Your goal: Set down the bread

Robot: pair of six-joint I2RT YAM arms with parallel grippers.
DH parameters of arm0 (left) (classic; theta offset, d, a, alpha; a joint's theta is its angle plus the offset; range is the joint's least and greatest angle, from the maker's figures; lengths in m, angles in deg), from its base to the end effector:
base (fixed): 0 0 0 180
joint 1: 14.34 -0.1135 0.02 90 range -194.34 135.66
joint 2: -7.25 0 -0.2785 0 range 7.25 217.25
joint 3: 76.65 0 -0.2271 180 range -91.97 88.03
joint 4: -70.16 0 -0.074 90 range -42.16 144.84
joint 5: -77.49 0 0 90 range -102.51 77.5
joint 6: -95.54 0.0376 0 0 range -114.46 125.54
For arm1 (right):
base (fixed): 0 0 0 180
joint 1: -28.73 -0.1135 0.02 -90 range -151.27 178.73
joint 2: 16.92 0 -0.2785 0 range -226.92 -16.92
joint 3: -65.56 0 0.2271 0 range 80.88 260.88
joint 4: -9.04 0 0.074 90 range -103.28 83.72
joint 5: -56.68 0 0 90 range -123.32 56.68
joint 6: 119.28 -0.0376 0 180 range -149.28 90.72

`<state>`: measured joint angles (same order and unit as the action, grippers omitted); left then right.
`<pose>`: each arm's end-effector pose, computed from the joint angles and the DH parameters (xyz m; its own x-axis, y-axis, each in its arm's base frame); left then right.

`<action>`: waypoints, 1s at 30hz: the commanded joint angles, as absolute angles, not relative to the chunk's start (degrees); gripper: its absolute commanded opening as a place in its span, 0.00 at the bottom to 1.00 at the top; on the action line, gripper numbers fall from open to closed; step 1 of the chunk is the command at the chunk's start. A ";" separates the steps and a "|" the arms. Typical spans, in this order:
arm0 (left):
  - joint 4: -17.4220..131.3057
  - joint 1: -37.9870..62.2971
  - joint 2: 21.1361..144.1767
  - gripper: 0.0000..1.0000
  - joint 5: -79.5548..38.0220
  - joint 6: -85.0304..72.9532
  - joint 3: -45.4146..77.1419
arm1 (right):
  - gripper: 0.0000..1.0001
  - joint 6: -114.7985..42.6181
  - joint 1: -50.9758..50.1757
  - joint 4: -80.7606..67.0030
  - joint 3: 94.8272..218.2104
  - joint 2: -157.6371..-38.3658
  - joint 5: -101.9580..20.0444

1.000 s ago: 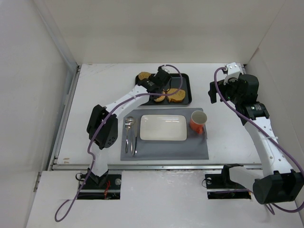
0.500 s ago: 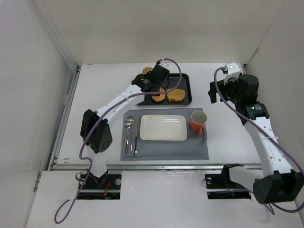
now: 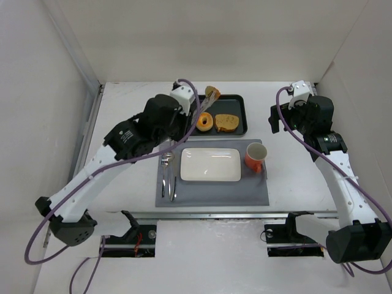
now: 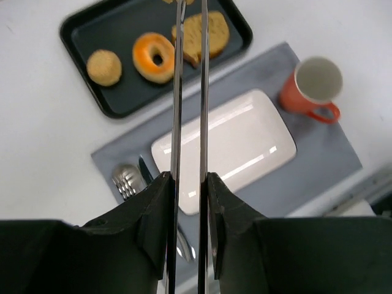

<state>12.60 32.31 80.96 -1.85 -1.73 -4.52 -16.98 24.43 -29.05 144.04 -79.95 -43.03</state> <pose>0.1641 -0.1637 0.4643 -0.3461 0.1855 -0.9197 0.5588 0.8282 -0.0433 0.2140 0.0225 0.3795 -0.3262 -0.2351 -0.9156 -0.3056 0.9428 -0.1332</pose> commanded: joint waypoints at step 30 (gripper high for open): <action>-1.41 48.85 81.25 0.00 -6.09 -15.29 10.25 | 1.00 -16.44 24.16 -28.34 145.57 -79.50 -43.16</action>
